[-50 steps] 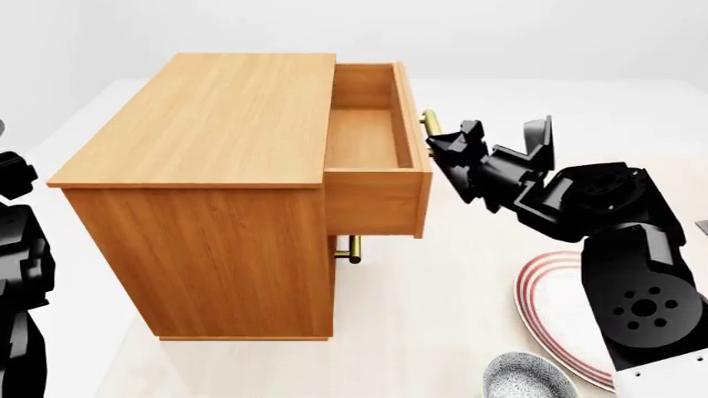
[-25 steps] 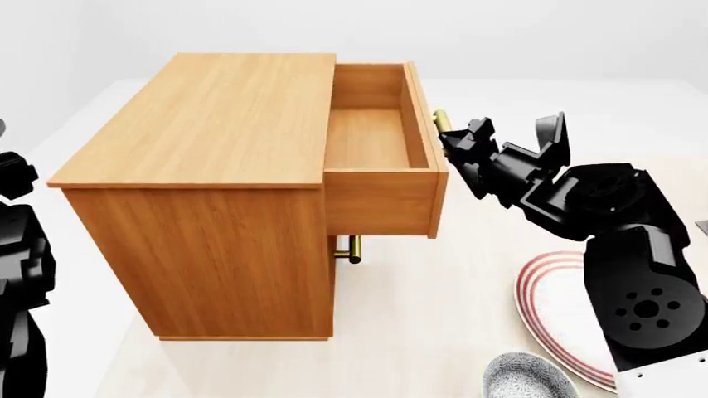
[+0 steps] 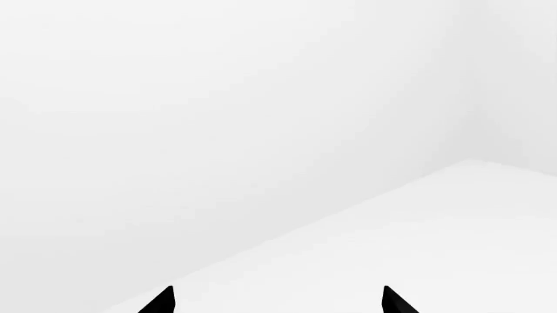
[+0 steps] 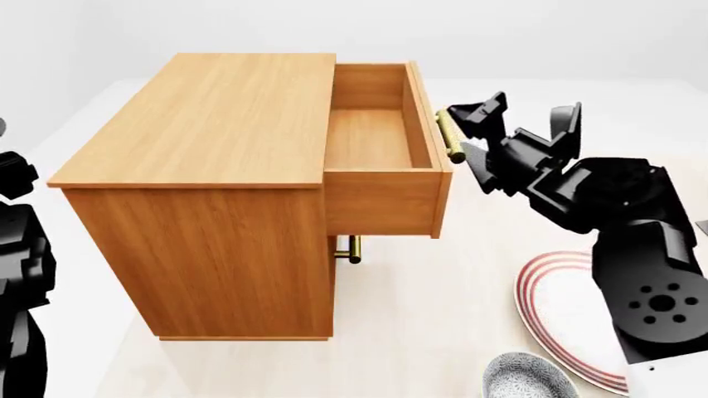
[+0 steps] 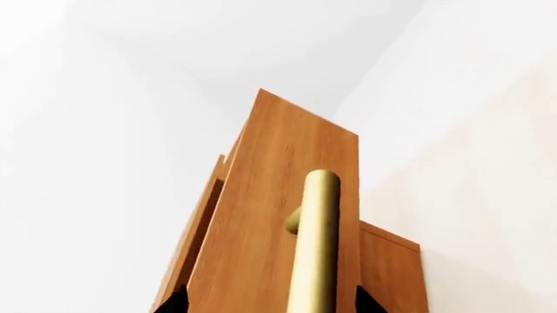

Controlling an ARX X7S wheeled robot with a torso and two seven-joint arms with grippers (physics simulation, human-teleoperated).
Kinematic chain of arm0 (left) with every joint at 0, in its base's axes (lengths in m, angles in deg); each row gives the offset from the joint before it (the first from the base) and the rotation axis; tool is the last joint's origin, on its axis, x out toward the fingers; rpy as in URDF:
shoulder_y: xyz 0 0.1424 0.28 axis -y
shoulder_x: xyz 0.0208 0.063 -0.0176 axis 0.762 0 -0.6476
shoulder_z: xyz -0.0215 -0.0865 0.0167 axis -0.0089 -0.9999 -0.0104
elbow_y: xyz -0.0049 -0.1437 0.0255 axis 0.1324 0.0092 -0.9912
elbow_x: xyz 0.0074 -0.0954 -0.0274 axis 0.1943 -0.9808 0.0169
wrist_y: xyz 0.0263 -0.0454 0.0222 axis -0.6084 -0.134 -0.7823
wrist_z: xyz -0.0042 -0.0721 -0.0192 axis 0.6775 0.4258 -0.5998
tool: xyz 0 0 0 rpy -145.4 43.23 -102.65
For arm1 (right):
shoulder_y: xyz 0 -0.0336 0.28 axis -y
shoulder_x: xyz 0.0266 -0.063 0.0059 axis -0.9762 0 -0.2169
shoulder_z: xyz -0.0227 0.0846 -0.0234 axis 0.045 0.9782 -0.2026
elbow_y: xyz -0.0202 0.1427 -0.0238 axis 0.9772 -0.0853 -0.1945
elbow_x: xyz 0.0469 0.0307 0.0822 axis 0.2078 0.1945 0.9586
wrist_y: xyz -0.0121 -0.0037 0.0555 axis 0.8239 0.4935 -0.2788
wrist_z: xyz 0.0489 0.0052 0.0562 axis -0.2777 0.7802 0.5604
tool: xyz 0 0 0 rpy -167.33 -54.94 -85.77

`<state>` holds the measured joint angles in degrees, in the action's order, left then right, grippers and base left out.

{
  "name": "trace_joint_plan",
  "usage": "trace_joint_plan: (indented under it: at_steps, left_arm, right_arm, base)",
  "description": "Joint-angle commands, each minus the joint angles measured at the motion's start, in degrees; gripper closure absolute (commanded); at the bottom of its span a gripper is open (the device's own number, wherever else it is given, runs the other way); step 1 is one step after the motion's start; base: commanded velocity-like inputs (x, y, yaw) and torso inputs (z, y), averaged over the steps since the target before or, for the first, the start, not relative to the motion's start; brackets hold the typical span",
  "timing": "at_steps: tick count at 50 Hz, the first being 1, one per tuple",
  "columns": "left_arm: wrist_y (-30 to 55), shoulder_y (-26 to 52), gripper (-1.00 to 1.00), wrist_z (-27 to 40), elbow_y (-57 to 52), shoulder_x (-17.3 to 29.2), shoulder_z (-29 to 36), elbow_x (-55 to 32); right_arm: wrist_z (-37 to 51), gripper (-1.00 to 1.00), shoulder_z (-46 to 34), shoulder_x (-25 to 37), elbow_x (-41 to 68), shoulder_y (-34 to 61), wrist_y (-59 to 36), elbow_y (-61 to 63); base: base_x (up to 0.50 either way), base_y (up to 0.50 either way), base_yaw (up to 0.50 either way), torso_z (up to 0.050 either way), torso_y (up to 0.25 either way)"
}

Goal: Open the top drawer of the cabinet and put the bowl in it.

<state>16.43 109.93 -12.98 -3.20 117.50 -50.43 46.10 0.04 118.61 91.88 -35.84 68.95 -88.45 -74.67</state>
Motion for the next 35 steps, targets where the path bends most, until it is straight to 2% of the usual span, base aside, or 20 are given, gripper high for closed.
trace_joint_plan:
  at_steps: [1,9,18,27,35]
  left_arm:
    - [-0.12,-0.22,-1.00,-0.12,0.00,0.10,-0.05,-0.07]
    - [-0.34,-0.41,-1.00,-0.16,0.01,0.14,-0.15,-0.05]
    - [-0.43,-0.27,-1.00,-0.01,0.00,0.01,-0.15,-0.01]
    - [-0.08,0.19,-1.00,0.13,0.00,-0.14,0.01,0.02]
    - [0.01,0.26,-1.00,-0.09,0.00,-0.14,-0.08,-0.06]
  right_arm:
    - [1.40,-1.00,1.29,0.07,0.48,-0.16,0.17,-0.01]
    - [4.46,-1.00,-0.55,0.21,0.13,-0.44,3.33,-0.01]
    - [13.42,-1.00,-7.87,0.71,-1.72,2.24,14.35,-0.01]
    - [13.41,-1.00,-23.41,-0.61,-4.55,11.94,17.95,0.00]
    - [9.96,-1.00,-39.54,-3.82,-7.94,20.71,15.56,0.01]
  base:
    - [0.00,0.00,0.00,0.000,0.000]
    - [0.00,0.00,0.00,0.000,0.000]
    - [0.00,0.00,0.00,0.000,0.000]
    - [0.00,0.00,0.00,0.000,0.000]
    - [0.00,0.00,0.00,0.000,0.000]
